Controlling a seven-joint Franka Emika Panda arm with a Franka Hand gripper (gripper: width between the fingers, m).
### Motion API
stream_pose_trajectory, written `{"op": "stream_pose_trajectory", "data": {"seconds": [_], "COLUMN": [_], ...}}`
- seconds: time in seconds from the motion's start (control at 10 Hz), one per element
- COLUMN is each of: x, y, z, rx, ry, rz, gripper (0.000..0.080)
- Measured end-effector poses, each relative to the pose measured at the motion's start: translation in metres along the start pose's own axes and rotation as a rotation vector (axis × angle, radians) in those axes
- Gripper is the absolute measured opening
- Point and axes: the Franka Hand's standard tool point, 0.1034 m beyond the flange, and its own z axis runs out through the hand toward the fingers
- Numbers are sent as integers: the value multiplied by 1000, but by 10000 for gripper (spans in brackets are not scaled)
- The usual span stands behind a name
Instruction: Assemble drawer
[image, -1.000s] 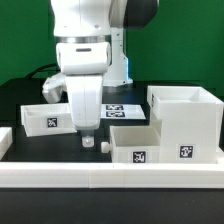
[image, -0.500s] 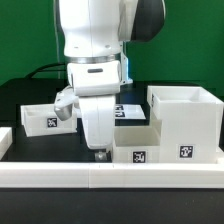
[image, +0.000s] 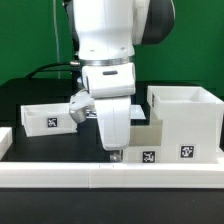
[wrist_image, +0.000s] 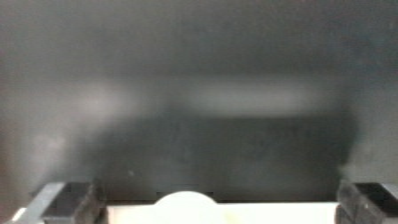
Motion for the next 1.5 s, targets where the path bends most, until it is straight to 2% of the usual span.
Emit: {"op": "stream_pose_trajectory", "data": {"seconds": [0.3,0.6,0.9,1.0,1.4,1.5], "x": [1,15,44,49,49,41], "y": [0,1,1,1,0,0], "z": [1,5,7,7,7,6], "rx": [2,3,8,8,16,16], "ry": [1,13,18,17,12,9], "rz": [0,-12,-5,-3,20,23], "gripper": [649,649,649,649,649,649]}}
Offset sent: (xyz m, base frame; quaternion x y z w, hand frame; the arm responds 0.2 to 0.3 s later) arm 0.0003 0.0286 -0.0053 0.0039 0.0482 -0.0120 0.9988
